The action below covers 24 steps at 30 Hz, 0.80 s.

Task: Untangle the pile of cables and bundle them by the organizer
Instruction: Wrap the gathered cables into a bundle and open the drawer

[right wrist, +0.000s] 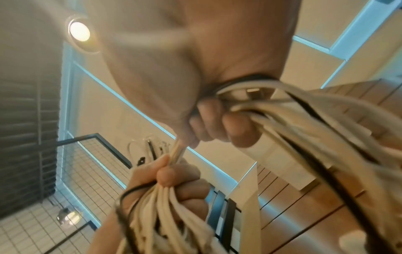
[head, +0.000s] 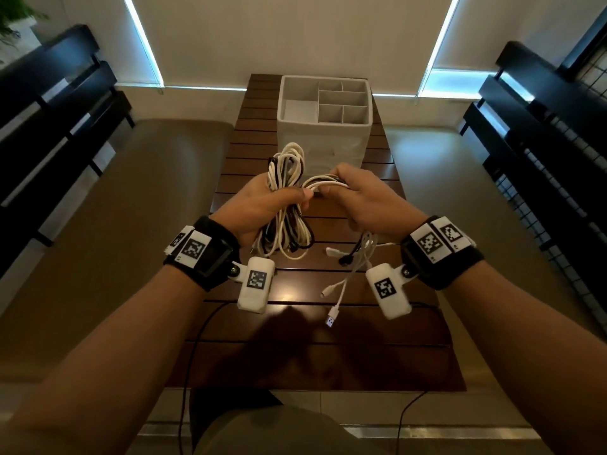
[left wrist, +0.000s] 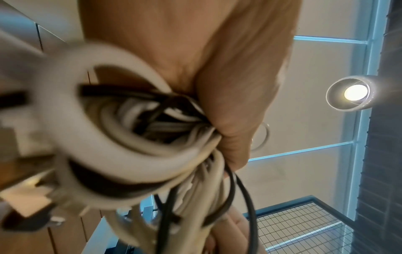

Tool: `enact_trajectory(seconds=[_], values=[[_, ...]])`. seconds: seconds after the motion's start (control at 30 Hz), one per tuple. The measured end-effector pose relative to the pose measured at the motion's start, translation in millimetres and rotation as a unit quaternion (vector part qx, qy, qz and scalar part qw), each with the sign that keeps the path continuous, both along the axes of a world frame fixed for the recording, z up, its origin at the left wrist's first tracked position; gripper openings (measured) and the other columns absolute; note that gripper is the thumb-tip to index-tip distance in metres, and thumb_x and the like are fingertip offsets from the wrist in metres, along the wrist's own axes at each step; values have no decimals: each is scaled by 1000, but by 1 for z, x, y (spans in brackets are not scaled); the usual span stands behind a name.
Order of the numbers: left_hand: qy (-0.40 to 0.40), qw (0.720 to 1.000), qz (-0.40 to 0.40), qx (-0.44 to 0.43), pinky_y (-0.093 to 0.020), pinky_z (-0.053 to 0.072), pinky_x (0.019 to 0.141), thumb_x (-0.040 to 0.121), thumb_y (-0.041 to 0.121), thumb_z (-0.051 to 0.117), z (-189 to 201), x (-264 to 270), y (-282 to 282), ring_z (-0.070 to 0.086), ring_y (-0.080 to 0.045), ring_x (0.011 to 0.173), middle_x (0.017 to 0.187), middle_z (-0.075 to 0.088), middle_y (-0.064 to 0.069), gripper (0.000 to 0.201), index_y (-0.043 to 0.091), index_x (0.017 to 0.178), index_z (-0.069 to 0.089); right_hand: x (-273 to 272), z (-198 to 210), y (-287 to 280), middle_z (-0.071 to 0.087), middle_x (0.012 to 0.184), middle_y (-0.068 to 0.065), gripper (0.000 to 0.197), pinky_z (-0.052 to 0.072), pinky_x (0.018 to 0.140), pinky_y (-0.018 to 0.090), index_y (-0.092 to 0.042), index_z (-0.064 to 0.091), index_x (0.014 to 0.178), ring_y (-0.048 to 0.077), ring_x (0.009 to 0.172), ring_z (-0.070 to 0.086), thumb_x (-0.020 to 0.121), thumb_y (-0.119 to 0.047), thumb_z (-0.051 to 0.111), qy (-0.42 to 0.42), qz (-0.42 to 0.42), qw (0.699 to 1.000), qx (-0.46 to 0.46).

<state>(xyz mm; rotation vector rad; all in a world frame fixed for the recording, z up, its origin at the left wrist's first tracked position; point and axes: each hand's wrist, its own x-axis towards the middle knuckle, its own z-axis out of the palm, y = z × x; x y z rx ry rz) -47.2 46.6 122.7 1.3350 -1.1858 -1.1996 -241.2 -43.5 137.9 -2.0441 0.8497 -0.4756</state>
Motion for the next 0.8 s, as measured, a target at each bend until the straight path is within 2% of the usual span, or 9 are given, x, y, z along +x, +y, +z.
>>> enact_trajectory(seconds=[0.07,0.17,0.3,0.37,0.47,0.57,0.63,0.73,0.8], values=[[15,1000,-18,-19,-33,57,87,102,10,64,2,-7,2,71,-16,88,92,73,-1,8,10,104,72,7,3,1,53,70,-3,14,37,40,17,-9,60,101,-1,42,49,106,-23,58,-25,-35,999,13],[33,999,-14,-37,-34,56,100,102,9,64,3,-15,1,73,-19,110,110,79,-4,17,11,117,72,18,5,0,52,67,3,23,36,41,26,2,61,107,7,41,46,103,-21,61,-65,-68,994,64],[16,999,-3,-30,-35,56,104,99,14,70,5,-15,-1,72,-22,117,120,77,-9,28,7,126,70,15,7,3,58,68,4,17,42,46,30,-5,65,105,13,44,47,100,-21,65,-81,-56,990,100],[1,998,40,-40,-30,58,95,97,16,74,4,-10,-1,74,-16,106,109,79,-3,22,11,119,73,7,12,3,59,75,8,19,47,50,32,-5,65,112,15,53,51,98,-18,68,-108,-11,980,165],[20,993,112,-44,-26,54,73,96,14,74,2,-2,-1,66,-9,72,73,68,5,5,13,92,72,-9,15,0,58,78,4,22,54,64,35,-10,63,121,22,70,61,102,-22,63,-115,61,962,241],[80,992,96,-18,-43,57,82,96,14,75,1,3,-2,64,-15,65,69,60,-2,15,9,85,65,-11,10,6,58,76,1,22,52,67,36,-11,59,111,23,71,66,109,-31,50,-73,45,983,160],[120,991,62,-5,-48,58,86,98,12,72,1,1,-2,67,-19,67,71,59,-6,24,10,77,62,-4,4,12,50,72,0,22,49,64,39,-12,54,101,21,61,56,111,-30,45,-101,15,983,151],[185,982,16,12,-38,62,71,99,14,70,0,-7,0,65,-18,61,69,55,-4,19,11,82,61,14,2,21,40,66,-3,24,41,50,33,-15,48,93,13,51,38,112,-26,40,-191,-51,963,185],[188,982,16,7,-32,59,63,99,20,70,-3,-16,0,64,-17,61,70,58,-4,12,13,90,64,26,3,25,39,62,-3,23,37,45,29,-13,46,95,14,48,38,113,-25,39,-239,-94,941,219]])
